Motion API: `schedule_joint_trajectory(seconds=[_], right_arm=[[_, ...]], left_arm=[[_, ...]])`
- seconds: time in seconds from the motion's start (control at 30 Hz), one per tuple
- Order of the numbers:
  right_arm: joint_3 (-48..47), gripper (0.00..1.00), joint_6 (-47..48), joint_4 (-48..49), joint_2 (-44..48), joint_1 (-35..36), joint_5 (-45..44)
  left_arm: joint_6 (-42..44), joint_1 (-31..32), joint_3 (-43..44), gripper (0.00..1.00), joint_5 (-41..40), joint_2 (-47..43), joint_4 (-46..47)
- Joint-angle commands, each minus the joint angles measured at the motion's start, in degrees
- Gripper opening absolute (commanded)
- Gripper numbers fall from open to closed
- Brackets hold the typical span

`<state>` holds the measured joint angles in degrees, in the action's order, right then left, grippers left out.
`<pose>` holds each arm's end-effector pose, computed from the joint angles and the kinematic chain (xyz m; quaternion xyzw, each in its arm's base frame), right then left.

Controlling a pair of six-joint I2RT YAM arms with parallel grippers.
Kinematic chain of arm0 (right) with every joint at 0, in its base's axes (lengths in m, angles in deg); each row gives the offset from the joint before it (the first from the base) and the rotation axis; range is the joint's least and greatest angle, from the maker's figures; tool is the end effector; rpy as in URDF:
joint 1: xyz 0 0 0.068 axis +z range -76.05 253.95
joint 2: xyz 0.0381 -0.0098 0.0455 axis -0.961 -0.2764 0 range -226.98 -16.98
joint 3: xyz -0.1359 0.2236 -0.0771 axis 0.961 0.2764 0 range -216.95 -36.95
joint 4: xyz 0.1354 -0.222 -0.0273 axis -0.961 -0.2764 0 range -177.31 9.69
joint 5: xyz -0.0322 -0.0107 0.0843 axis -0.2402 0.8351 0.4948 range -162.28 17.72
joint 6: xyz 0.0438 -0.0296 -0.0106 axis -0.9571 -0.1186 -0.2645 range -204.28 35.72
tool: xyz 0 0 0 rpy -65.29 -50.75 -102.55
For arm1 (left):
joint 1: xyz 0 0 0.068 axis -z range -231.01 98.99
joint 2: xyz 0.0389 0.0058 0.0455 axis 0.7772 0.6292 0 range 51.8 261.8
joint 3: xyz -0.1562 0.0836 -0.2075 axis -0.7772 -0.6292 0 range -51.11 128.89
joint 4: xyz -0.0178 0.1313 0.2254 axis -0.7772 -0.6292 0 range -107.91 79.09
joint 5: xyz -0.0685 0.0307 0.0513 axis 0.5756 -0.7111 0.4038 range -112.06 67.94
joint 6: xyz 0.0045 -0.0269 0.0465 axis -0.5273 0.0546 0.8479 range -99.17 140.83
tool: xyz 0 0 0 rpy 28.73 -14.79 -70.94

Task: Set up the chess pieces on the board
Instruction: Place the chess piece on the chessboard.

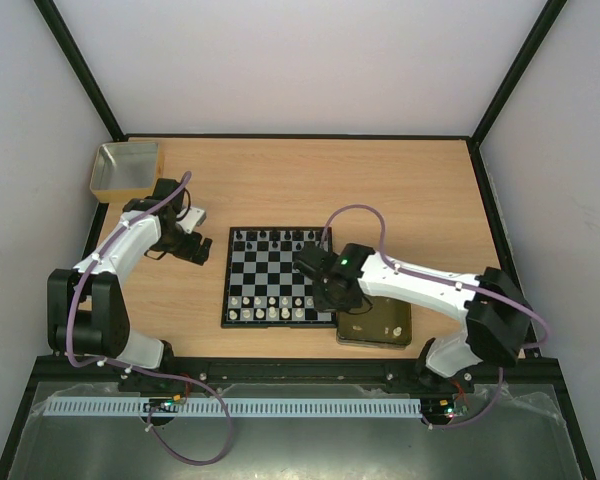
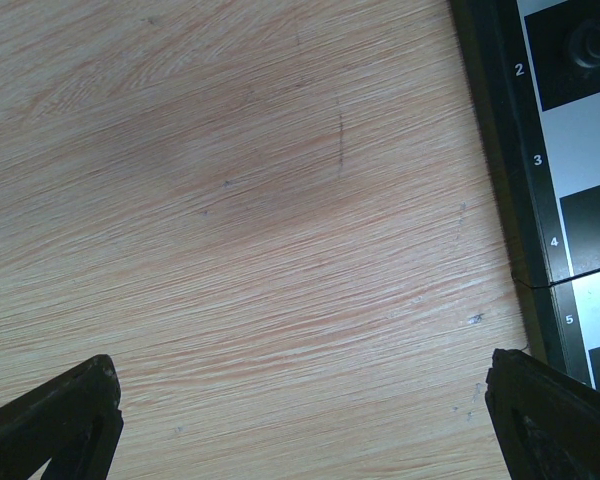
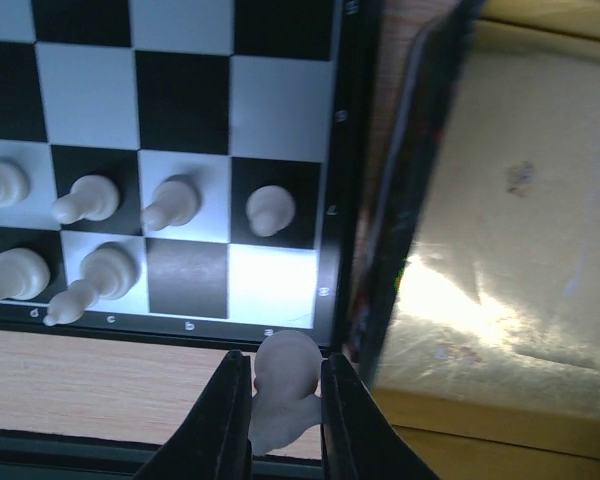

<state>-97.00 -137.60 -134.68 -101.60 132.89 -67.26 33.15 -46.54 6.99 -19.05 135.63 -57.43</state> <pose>0.1336 0.2277 0.2216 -0.0530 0.9930 0.1043 0.0175 0.2708 -0.0232 0.2194 0.1482 0.9765 -0.0154 0.1556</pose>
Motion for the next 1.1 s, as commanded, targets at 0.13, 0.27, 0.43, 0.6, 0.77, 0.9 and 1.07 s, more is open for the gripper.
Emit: schedule_joint_trajectory(seconds=[0.13, 0.27, 0.43, 0.6, 0.77, 0.9, 1.07], right_arm=[[-3.6, 0.11, 1.2, 2.6, -4.2, 1.9, 2.4], [-4.0, 0.12, 1.8, 3.4, -6.0, 1.8, 2.9], [-3.6, 0.12, 1.8, 4.5, -7.6, 1.8, 3.4], [-3.6, 0.13, 2.2, 5.8, -9.3, 1.9, 4.2], [-4.0, 0.14, 2.5, 6.6, -10.5, 1.8, 4.4], [-3.2, 0.14, 2.4, 7.3, -10.6, 1.9, 4.5], [-3.3, 0.16, 2.3, 7.9, -11.1, 1.8, 4.5]], left_arm=[[-0.6, -0.4, 0.2, 0.99, 0.7, -0.2, -0.3], [-0.4, -0.4, 0.3, 0.99, 0.9, 0.0, -0.4], [-0.4, -0.4, 0.3, 0.99, 1.0, 0.1, -0.4], [-0.4, -0.5, 0.3, 0.99, 1.0, 0.0, -0.4], [-0.4, -0.5, 0.3, 0.99, 0.9, -0.1, -0.4], [-0.4, -0.6, 0.3, 0.99, 0.9, -0.2, -0.3], [-0.5, -0.6, 0.3, 0.99, 0.8, -0.2, -0.3]])
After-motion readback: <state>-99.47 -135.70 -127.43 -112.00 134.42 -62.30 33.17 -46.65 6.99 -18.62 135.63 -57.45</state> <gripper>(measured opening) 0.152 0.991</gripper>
